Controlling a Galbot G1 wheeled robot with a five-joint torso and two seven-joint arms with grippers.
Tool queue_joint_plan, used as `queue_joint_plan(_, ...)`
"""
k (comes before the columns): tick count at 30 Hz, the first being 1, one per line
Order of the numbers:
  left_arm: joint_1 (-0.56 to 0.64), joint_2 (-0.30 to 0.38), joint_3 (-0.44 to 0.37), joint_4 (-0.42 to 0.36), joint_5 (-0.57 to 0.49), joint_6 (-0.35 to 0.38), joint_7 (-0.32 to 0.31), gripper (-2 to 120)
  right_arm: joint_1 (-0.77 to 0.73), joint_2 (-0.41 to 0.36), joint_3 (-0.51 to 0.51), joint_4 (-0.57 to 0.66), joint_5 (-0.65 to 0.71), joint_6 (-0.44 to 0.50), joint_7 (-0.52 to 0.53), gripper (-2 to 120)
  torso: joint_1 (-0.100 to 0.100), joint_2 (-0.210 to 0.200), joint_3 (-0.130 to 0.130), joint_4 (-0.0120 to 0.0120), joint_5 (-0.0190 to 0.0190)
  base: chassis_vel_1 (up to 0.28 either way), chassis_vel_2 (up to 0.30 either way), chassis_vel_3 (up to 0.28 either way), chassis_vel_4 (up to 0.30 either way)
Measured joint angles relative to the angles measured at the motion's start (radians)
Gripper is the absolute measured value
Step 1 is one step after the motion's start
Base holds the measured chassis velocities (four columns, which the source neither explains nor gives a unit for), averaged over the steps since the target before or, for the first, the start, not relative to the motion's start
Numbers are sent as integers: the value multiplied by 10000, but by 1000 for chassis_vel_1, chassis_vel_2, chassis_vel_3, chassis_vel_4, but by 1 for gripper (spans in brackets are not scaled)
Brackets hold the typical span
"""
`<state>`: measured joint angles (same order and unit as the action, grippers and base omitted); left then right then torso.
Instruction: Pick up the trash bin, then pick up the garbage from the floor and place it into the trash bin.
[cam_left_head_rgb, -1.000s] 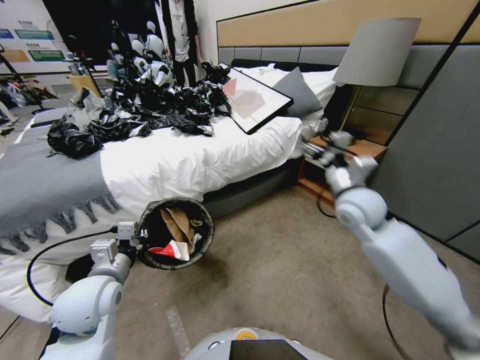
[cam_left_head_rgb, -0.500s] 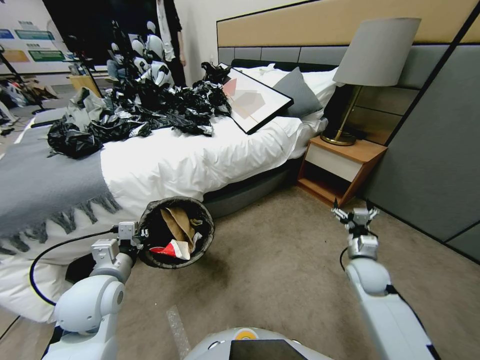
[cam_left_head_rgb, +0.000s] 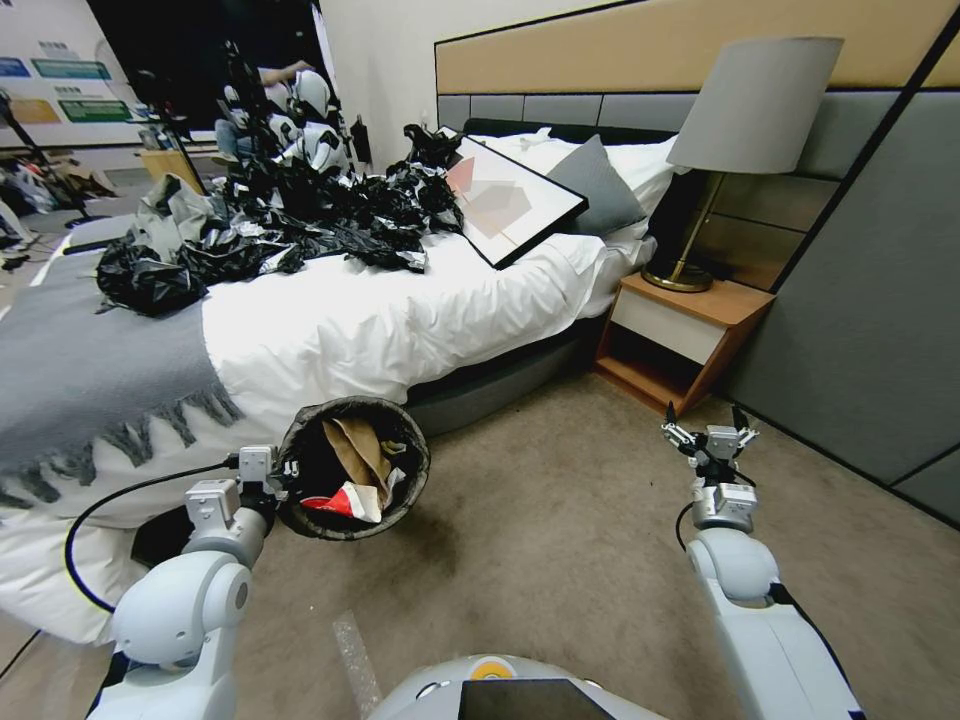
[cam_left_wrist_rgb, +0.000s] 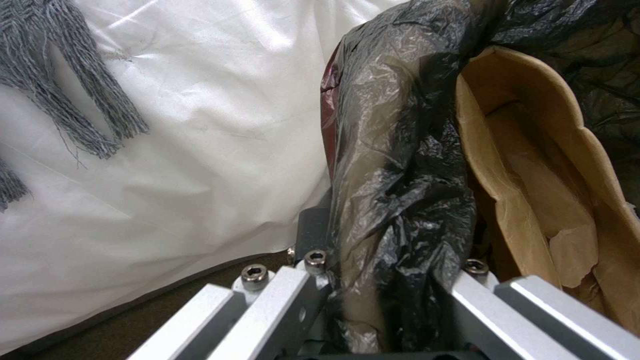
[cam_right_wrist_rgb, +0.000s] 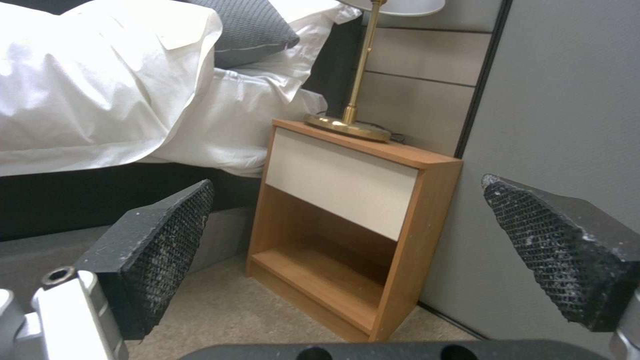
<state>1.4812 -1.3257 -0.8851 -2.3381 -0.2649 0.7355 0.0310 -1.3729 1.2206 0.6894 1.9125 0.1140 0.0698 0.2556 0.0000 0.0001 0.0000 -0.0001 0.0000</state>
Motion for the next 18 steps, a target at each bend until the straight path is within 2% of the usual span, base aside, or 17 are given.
queue_joint_plan(18,11,54,-21,-9,-107,0,-5,0,38,39,-241,-18,-23,-25,-5,100,0,0,0,0,0,0,0,0,0)
